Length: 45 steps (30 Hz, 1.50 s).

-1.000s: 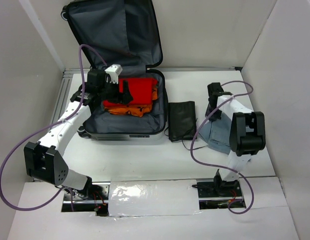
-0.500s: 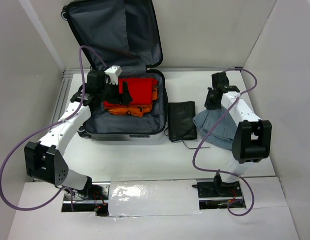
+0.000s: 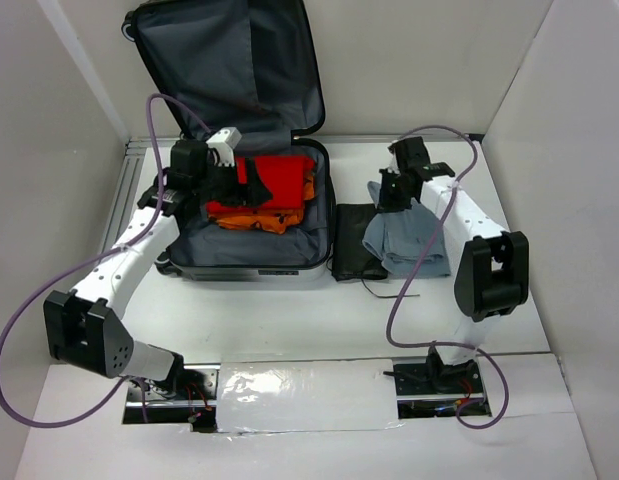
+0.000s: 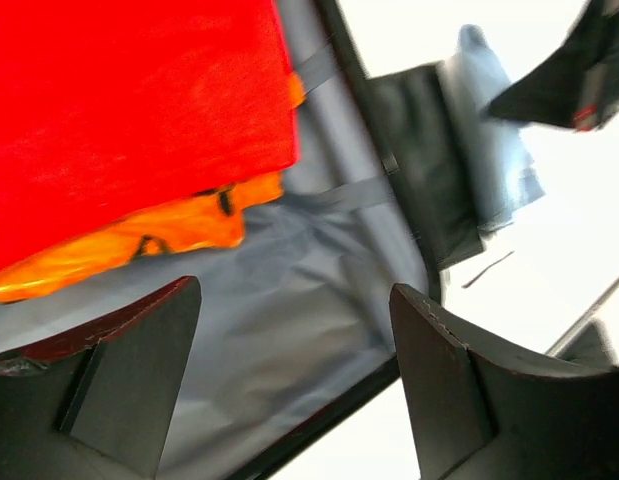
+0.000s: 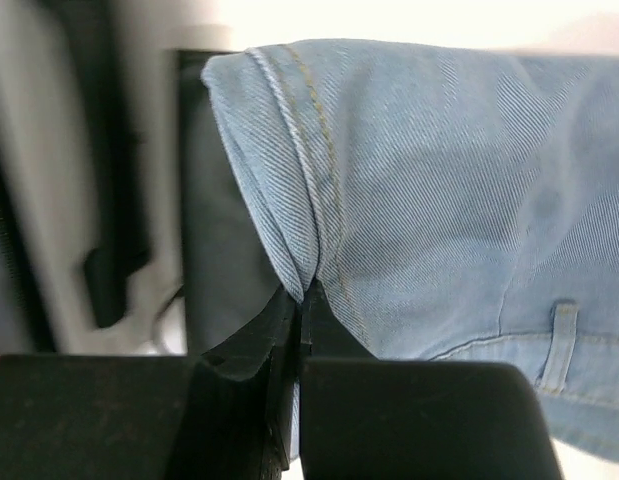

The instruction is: Pack the luggage

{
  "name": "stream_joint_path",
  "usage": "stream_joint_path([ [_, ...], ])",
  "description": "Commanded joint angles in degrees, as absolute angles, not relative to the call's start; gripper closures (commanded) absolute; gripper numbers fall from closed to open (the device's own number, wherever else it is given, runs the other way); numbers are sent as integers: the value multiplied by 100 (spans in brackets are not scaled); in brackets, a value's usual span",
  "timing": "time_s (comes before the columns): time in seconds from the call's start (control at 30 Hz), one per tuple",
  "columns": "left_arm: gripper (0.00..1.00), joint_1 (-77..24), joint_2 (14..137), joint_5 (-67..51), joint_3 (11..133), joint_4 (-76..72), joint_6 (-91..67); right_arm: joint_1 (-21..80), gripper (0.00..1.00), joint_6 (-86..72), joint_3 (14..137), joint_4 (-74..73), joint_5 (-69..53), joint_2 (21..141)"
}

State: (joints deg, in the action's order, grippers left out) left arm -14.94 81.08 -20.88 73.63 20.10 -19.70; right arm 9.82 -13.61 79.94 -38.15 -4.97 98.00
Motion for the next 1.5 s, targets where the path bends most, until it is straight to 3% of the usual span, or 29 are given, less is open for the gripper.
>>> stream_joint_path([
  [0.0,11,-1757,7805,-2312,7445,1469,-2653,1256,100,-1301,8507,-3647,-958,9738],
  [0.2,10,-2355,8042,-1566,7339,783,-3954,1529,100,-1354,8587,-3445,-1204,9677],
  [0.5,9,-3567,9025,350,7928,923,-4965,1793,100,-1178,8139,-3217,-1336,9483],
  [1.07,9,-4376,9905,1459,8279,440,-6951,1960,100,-905,7322,-2910,-1608,8588],
  [1.47,11,-4561,10546,2021,8867,755,-7444,1960,100,-1020,6943,-2584,-1995,8139],
])
